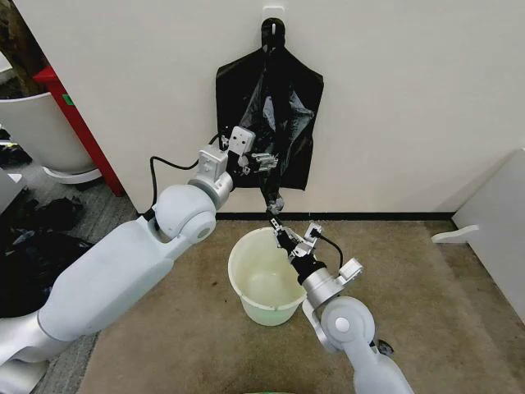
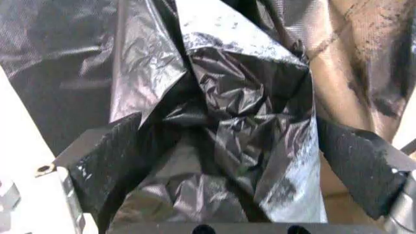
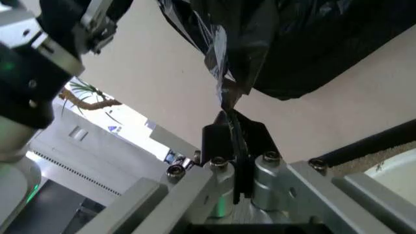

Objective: Place the garbage bag over the trash bin.

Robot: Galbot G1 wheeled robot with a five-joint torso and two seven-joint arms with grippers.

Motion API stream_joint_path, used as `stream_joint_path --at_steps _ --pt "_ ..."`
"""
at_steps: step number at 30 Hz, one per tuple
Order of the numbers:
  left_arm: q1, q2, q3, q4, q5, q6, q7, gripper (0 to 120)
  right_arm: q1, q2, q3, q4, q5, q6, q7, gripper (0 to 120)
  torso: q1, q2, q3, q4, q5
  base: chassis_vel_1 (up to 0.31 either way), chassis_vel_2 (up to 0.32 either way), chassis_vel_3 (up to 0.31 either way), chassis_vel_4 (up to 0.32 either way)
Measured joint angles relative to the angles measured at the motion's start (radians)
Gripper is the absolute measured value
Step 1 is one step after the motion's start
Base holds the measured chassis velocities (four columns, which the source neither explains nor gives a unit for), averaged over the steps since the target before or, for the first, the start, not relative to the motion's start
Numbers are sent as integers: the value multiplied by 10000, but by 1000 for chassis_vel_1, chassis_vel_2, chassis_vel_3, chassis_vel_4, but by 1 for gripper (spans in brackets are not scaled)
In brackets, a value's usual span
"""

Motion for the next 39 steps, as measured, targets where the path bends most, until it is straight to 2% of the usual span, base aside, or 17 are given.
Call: stream_joint_path --at_steps 3,9,10,16,18,25,26,29,39 --pt "-110 -104 98 78 54 34 -45 95 -39 -11 1 15 -18 0 -2 0 0 0 0 0 0 0 0 0 0" --pt "-342 -293 273 175 79 54 -67 71 -121 -47 4 49 -111 0 -22 0 -1 0 -1 0 1 0 0 0 0" --pt "-342 -293 273 175 79 54 -67 71 -121 -47 4 49 -111 0 -22 0 -1 0 -1 0 1 0 0 0 0" --pt "-444 -452 377 275 38 108 -173 46 -186 -67 46 71 -222 -2 -27 0 -1 0 -1 0 0 0 0 0 0" --pt "-457 -485 384 294 17 111 -204 43 -209 -77 64 79 -231 -2 -27 0 0 0 -1 0 1 0 0 0 0" --pt "-558 -631 396 340 -147 -7 -654 11 -341 -198 276 141 -262 -16 -27 0 -1 0 0 0 0 0 0 0 0" --pt "-558 -631 396 340 -147 -7 -654 11 -341 -198 276 141 -262 -16 -27 0 -1 0 0 0 0 0 0 0 0" --pt "-560 -532 349 129 -184 -26 -698 0 -384 -229 418 138 -295 -18 -61 0 -1 0 -1 0 0 0 0 0 0" --pt "-274 69 -561 -434 -314 -138 -793 0 -406 -217 545 76 -404 -19 -92 0 -1 0 -1 1 -2 0 0 0 0"
